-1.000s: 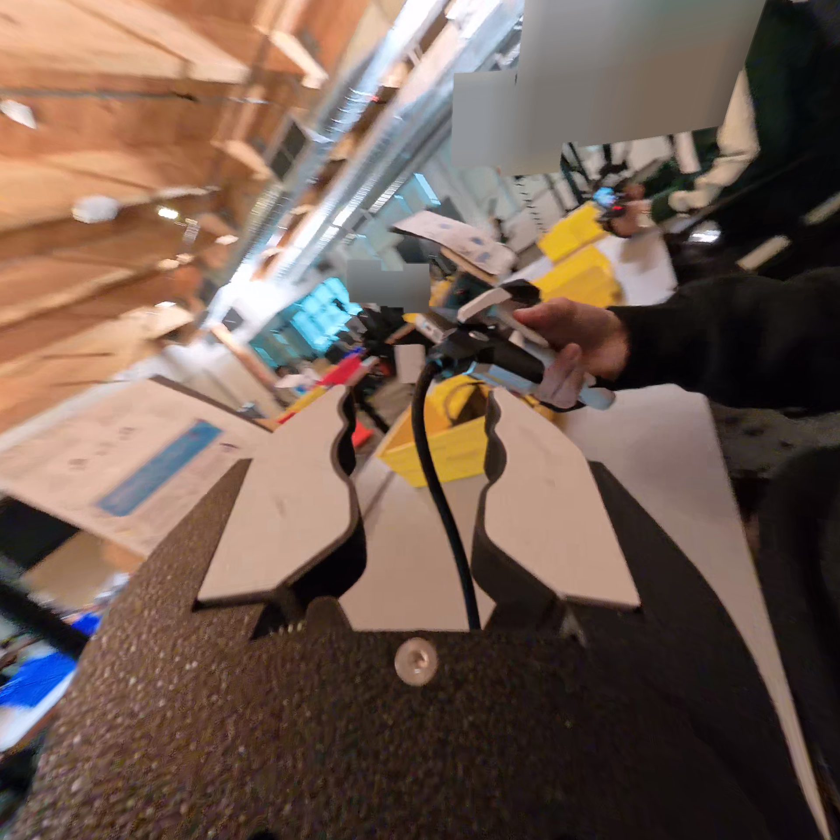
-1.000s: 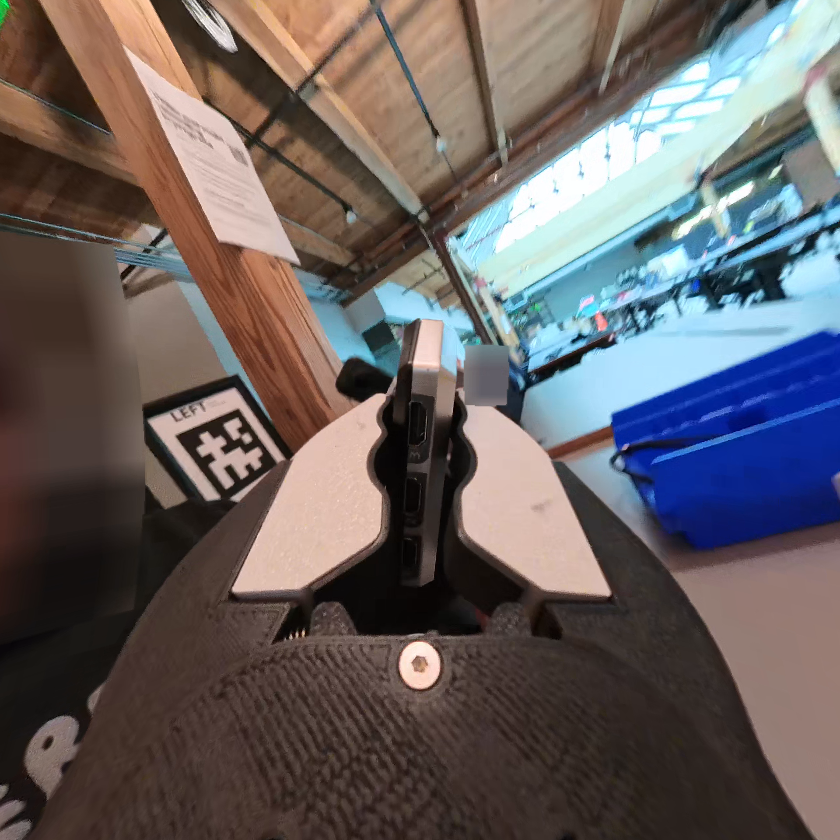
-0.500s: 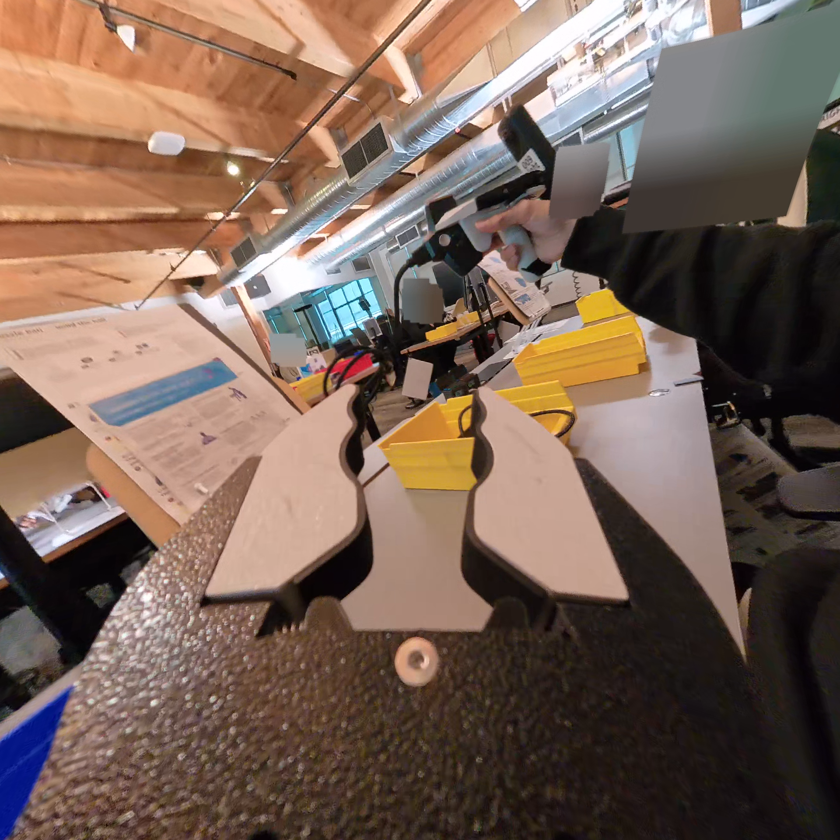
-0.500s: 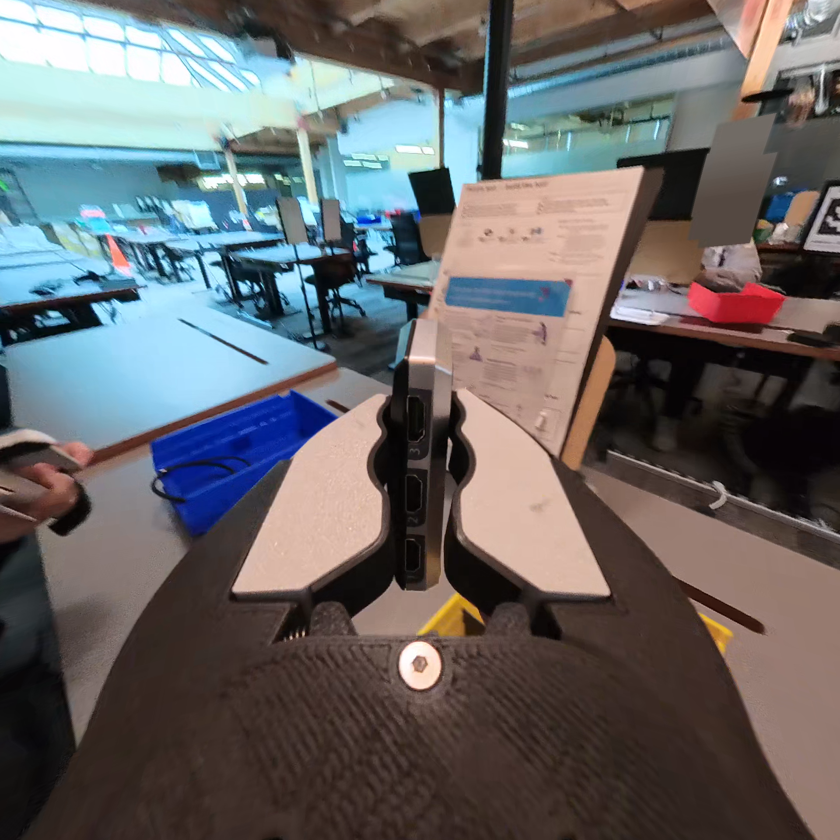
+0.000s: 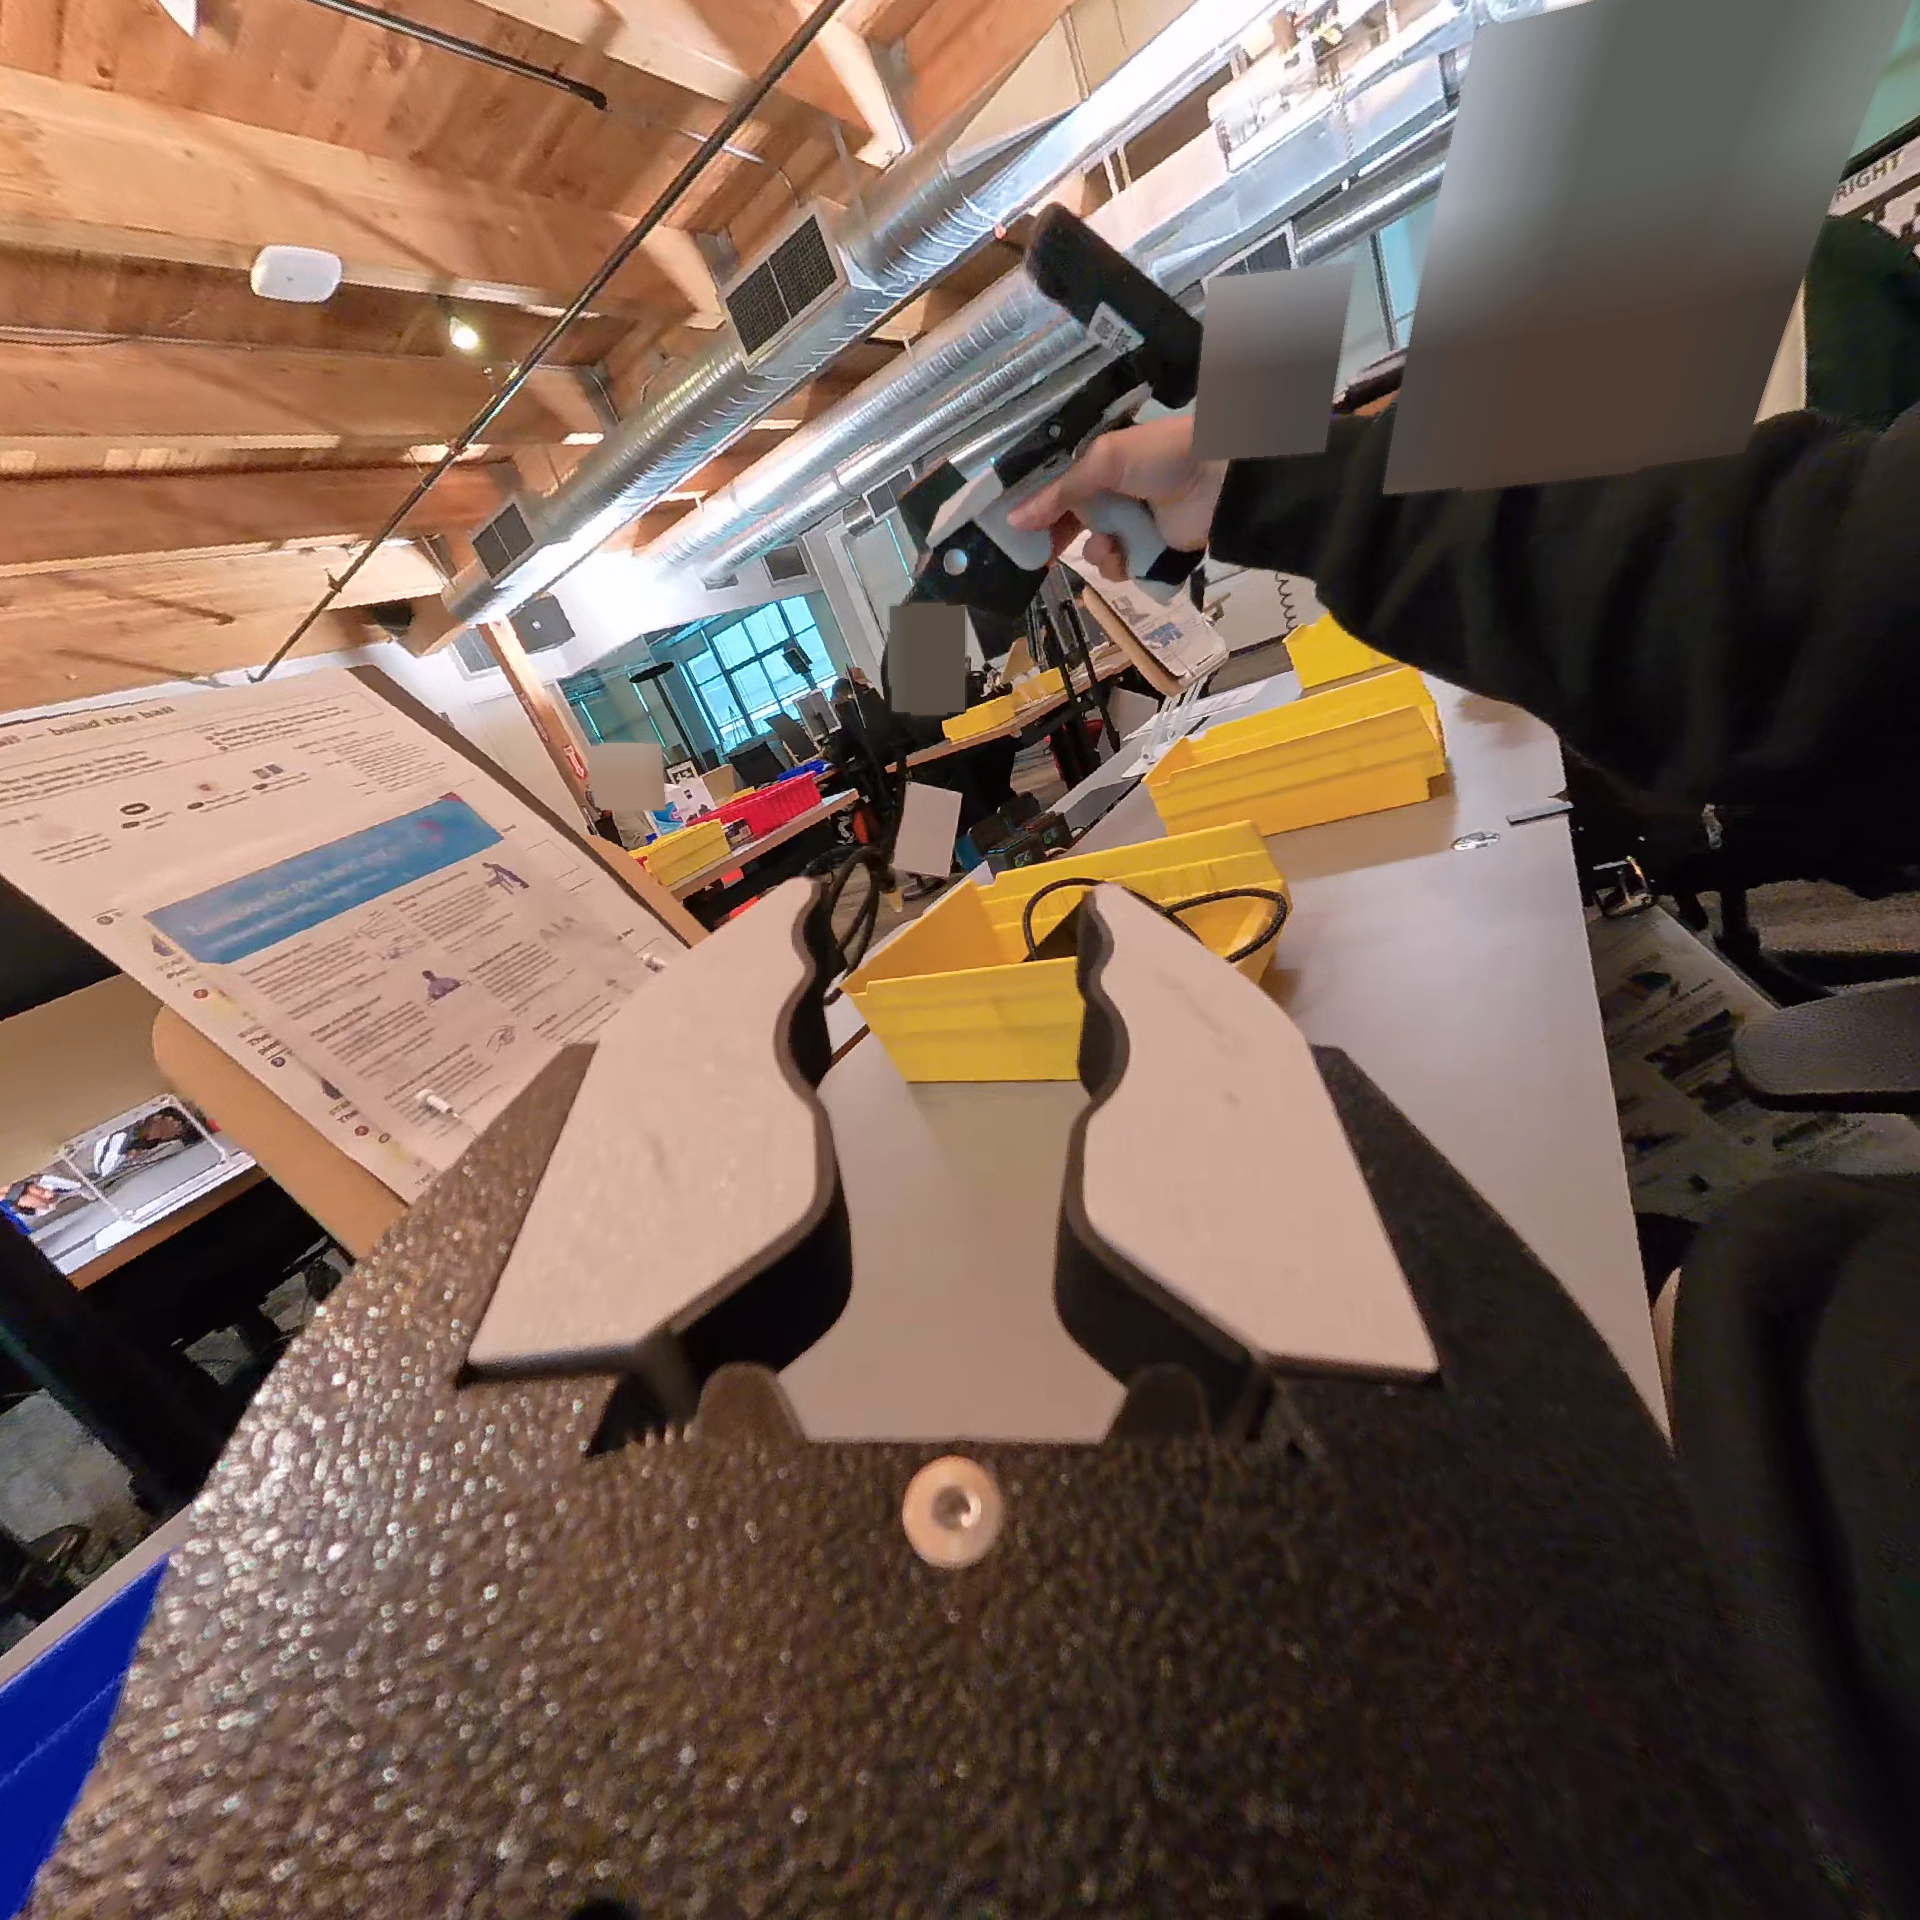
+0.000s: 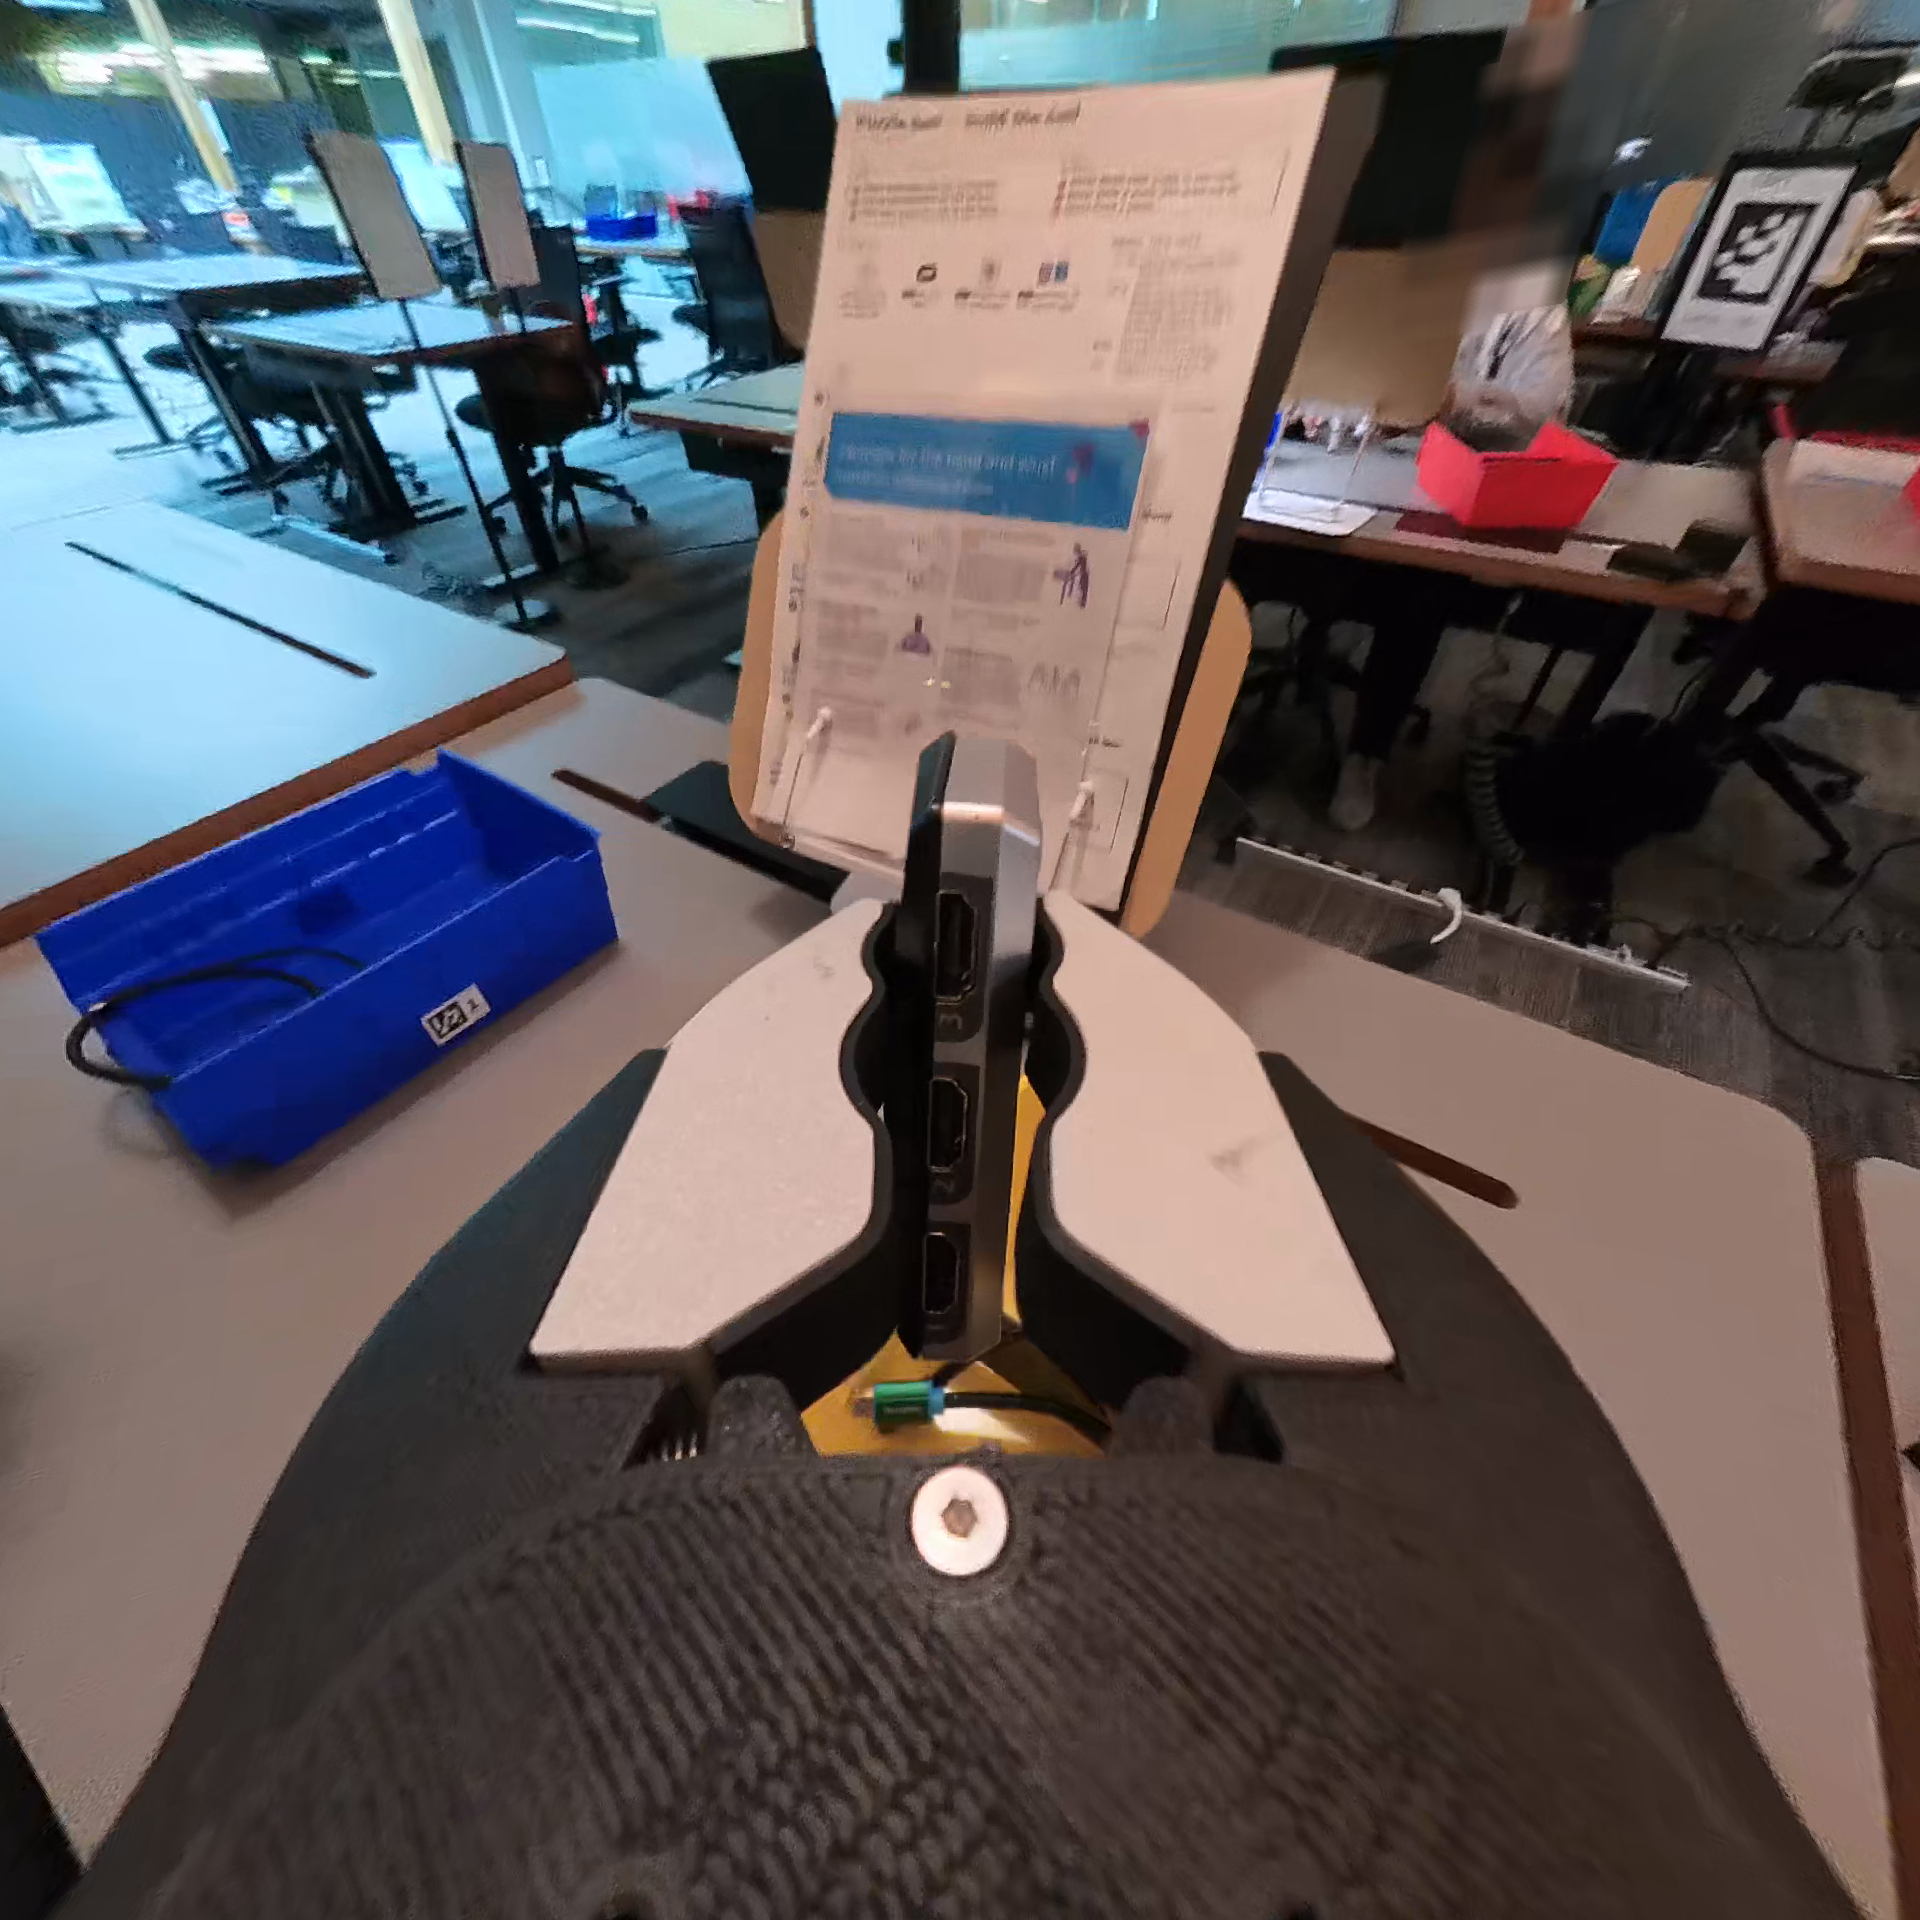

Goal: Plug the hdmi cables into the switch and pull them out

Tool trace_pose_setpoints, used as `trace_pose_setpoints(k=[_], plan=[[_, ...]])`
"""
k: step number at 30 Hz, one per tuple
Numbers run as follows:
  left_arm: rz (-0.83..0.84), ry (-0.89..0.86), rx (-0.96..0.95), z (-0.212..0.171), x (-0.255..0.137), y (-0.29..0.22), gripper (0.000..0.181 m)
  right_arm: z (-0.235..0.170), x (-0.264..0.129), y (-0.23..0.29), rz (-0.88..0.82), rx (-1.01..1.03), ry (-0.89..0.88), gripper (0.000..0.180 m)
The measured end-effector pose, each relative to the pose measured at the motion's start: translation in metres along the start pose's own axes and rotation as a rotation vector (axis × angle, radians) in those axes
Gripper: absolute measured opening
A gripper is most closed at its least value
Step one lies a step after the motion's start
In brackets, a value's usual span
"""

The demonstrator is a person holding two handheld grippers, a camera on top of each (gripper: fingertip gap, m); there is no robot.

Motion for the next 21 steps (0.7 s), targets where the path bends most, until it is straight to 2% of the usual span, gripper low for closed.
trace_pose_setpoints(k=[6, 9, 15, 19, 21], plan=[[-0.011, -0.018, -0.013, 0.001, -0.002, 0.0, 0.043, 0.02, -0.019, -0.006, -0.172, -0.056, -0.017, 0.022], [-0.017, -0.014, -0.003, 0.001, -0.001, -0.002, 0.043, 0.017, -0.018, -0.007, -0.148, -0.068, 0.021, 0.022], [-0.041, 0.01, -0.001, -0.003, 0.006, -0.005, 0.043, -0.019, 0.014, -0.028, -0.26, -0.129, 0.238, 0.022], [-0.054, 0.024, -0.01, -0.008, 0.009, -0.004, 0.042, -0.045, 0.048, -0.032, -0.316, -0.205, 0.283, 0.022], [-0.061, 0.028, -0.02, -0.011, 0.009, -0.004, 0.043, -0.057, 0.069, -0.031, -0.329, -0.264, 0.363, 0.022]])
Point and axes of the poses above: each gripper's, where its closed fingertips meet, x out along the fingers, z out of its top, y = z × x across the jaws, the point moved 9 cm from there along -x, back along the fingers, and after that the axes turned 6 degrees about y, right-handed, at the moved point
